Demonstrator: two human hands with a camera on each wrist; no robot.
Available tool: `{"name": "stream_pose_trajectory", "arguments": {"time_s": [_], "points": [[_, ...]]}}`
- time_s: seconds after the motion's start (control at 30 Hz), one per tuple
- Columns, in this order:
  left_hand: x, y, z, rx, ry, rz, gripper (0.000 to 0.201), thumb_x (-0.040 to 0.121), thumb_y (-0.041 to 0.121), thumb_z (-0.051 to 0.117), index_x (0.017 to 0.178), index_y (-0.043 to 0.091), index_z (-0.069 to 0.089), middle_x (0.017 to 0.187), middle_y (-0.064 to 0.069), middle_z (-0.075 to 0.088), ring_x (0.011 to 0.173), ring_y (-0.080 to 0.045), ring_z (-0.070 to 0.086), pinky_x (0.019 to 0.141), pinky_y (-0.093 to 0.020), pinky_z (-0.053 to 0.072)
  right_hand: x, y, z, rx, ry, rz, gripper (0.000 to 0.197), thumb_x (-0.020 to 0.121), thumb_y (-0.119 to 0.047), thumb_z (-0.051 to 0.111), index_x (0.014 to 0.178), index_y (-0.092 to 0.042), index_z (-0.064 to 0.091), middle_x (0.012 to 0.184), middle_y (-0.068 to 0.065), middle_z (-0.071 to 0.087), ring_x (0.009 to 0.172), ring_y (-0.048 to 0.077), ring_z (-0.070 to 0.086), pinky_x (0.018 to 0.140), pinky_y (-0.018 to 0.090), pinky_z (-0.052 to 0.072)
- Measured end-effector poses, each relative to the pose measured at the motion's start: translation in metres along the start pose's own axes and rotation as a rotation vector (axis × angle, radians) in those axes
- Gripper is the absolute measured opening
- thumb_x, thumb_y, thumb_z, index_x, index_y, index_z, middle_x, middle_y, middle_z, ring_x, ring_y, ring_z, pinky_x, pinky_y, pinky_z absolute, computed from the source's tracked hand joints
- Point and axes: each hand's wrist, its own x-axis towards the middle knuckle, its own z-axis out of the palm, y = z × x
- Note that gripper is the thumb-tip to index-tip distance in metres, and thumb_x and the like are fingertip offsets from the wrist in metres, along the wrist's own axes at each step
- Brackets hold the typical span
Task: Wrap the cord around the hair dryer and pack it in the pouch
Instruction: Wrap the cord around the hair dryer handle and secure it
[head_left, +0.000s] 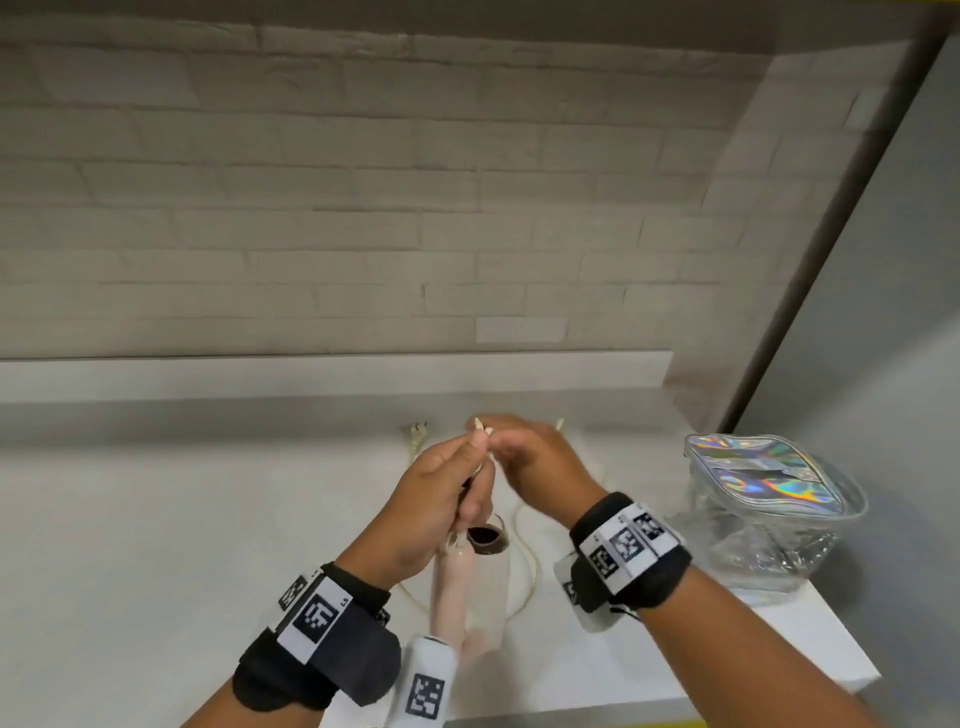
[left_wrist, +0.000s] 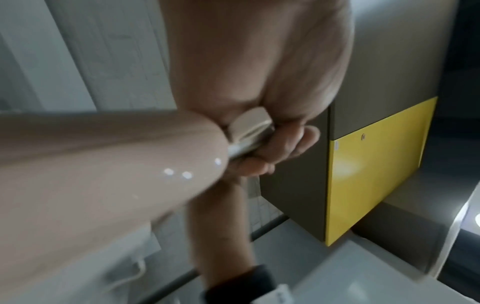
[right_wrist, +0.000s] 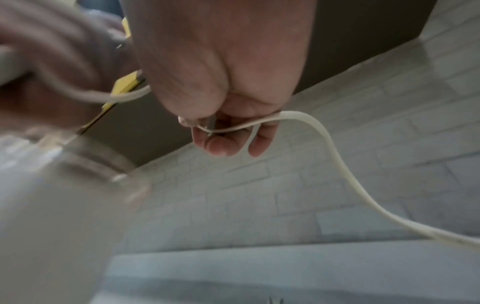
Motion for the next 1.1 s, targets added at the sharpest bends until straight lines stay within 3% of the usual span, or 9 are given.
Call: {"name": "stream_pose_trajectory", "arguments": {"time_s": [0.1, 0.23, 0.3, 0.43, 0.5, 0.63, 0.73, 0.8, 1.1], "points": [[0.003, 0.001, -0.001, 0.019, 0.134, 0.068, 0.043, 0.101, 0.033, 0.035, 0.085, 0.008, 0.067, 0.046, -0.002, 0.042, 0.054, -0.013, 0.049, 0.073, -0.026, 0.051, -0.013, -0.003, 0.029, -0.150, -0.152, 0.014, 0.017, 0.091, -0.006, 0.046, 0.093, -0.015, 0.060, 0.093, 0.012, 0.066, 0.077, 0.035, 0.063, 0.072, 0.041, 0.048], [0.009, -0.004, -0.015, 0.001, 0.212, 0.040, 0.037, 0.102, 0.030, 0.038, 0.112, 0.005, 0.062, 0.062, 0.000, 0.062, 0.070, -0.014, 0.063, 0.083, -0.027, 0.052, -0.031, -0.004, 0.046, -0.217, -0.214, -0.001, 0.018, 0.095, -0.015, 0.042, 0.109, -0.015, 0.053, 0.094, 0.008, 0.062, 0.070, 0.032, 0.059, 0.059, 0.040, 0.046], [0.011, -0.010, -0.017, 0.002, 0.229, 0.030, 0.037, 0.103, 0.027, 0.037, 0.101, 0.001, 0.062, 0.073, 0.007, 0.070, 0.087, -0.009, 0.069, 0.084, -0.019, 0.048, -0.039, -0.009, 0.045, -0.244, -0.259, -0.024, 0.012, 0.095, -0.013, 0.042, 0.101, -0.013, 0.053, 0.087, 0.006, 0.059, 0.067, 0.031, 0.057, 0.057, 0.039, 0.045], [0.014, -0.018, -0.022, 0.184, 0.210, 0.040, 0.044, 0.104, 0.027, 0.035, 0.088, 0.004, 0.069, 0.097, 0.016, 0.073, 0.108, -0.005, 0.064, 0.102, -0.025, 0.037, -0.052, -0.020, 0.027, -0.182, -0.332, -0.032, 0.025, 0.101, -0.030, 0.037, 0.088, -0.016, 0.053, 0.080, -0.001, 0.059, 0.068, 0.024, 0.055, 0.066, 0.041, 0.047], [0.015, -0.018, -0.028, 0.271, 0.208, 0.023, 0.039, 0.104, 0.026, 0.035, 0.097, 0.006, 0.069, 0.092, 0.011, 0.074, 0.099, -0.003, 0.067, 0.095, -0.019, 0.039, -0.052, -0.027, 0.009, -0.184, -0.329, -0.056, 0.026, 0.101, -0.036, 0.036, 0.095, -0.019, 0.055, 0.086, -0.002, 0.062, 0.072, 0.023, 0.057, 0.068, 0.038, 0.046], [0.012, -0.016, -0.027, 0.367, 0.108, -0.054, 0.031, 0.104, 0.025, 0.036, 0.125, 0.015, 0.056, 0.072, 0.001, 0.067, 0.052, -0.006, 0.055, 0.055, -0.016, 0.042, -0.033, -0.032, -0.030, -0.144, -0.212, -0.076, 0.021, 0.101, -0.037, 0.040, 0.100, -0.026, 0.057, 0.092, -0.008, 0.059, 0.079, 0.017, 0.057, 0.070, 0.032, 0.044], [0.012, -0.013, -0.022, 0.323, 0.023, -0.075, 0.031, 0.105, 0.026, 0.032, 0.108, 0.020, 0.063, 0.070, -0.007, 0.067, 0.043, -0.009, 0.040, 0.059, -0.028, 0.040, -0.014, -0.025, -0.045, -0.105, -0.105, -0.077, 0.016, 0.099, -0.032, 0.043, 0.101, -0.027, 0.059, 0.090, -0.012, 0.052, 0.080, 0.015, 0.056, 0.072, 0.031, 0.045], [0.013, -0.011, -0.023, 0.266, 0.000, -0.086, 0.035, 0.105, 0.031, 0.031, 0.114, 0.020, 0.063, 0.064, -0.004, 0.063, 0.047, -0.014, 0.034, 0.067, -0.034, 0.040, -0.004, -0.016, -0.049, -0.068, -0.040, -0.053, 0.014, 0.099, -0.028, 0.046, 0.099, -0.027, 0.060, 0.089, -0.010, 0.052, 0.076, 0.015, 0.054, 0.072, 0.034, 0.046], [0.007, -0.001, -0.019, 0.082, -0.091, -0.101, 0.039, 0.104, 0.031, 0.031, 0.121, 0.014, 0.063, 0.056, 0.000, 0.050, 0.046, -0.010, 0.027, 0.049, -0.018, 0.030, 0.019, 0.013, -0.027, -0.068, 0.148, 0.078, 0.023, 0.099, -0.031, 0.049, 0.108, -0.023, 0.069, 0.089, -0.002, 0.063, 0.079, 0.020, 0.059, 0.072, 0.038, 0.050]]}}
